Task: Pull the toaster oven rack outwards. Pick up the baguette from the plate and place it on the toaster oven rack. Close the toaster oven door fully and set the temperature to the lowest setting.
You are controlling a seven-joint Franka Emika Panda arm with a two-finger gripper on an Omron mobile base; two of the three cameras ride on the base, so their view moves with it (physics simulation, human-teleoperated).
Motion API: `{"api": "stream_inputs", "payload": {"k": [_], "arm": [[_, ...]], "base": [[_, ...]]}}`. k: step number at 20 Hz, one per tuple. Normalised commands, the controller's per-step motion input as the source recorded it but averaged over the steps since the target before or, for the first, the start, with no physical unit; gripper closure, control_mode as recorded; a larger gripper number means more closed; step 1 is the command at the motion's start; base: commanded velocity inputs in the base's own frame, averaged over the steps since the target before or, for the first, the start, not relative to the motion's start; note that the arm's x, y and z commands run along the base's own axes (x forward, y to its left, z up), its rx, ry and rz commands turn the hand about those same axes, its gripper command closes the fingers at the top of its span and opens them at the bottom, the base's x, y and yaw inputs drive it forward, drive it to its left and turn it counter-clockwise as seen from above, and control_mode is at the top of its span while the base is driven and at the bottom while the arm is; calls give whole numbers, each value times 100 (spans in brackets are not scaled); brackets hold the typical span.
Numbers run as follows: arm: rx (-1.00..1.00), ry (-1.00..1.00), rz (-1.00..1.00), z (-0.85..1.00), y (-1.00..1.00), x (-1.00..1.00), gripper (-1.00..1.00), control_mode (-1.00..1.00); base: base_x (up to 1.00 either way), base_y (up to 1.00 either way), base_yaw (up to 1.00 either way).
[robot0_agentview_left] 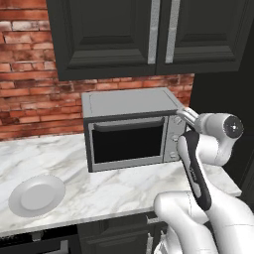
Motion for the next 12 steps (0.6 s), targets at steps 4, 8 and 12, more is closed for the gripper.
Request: {"api": "stream_inputs", "payload": {"k": [4, 8, 12], "arm": [[0, 0, 0, 0, 0, 21, -100, -100], [0, 0, 0, 0, 0, 24, -100, -100], [0, -3, 0, 0, 0, 19, -100, -100]], "base": [[0, 0, 0], [0, 0, 0], [0, 0, 0]]}}
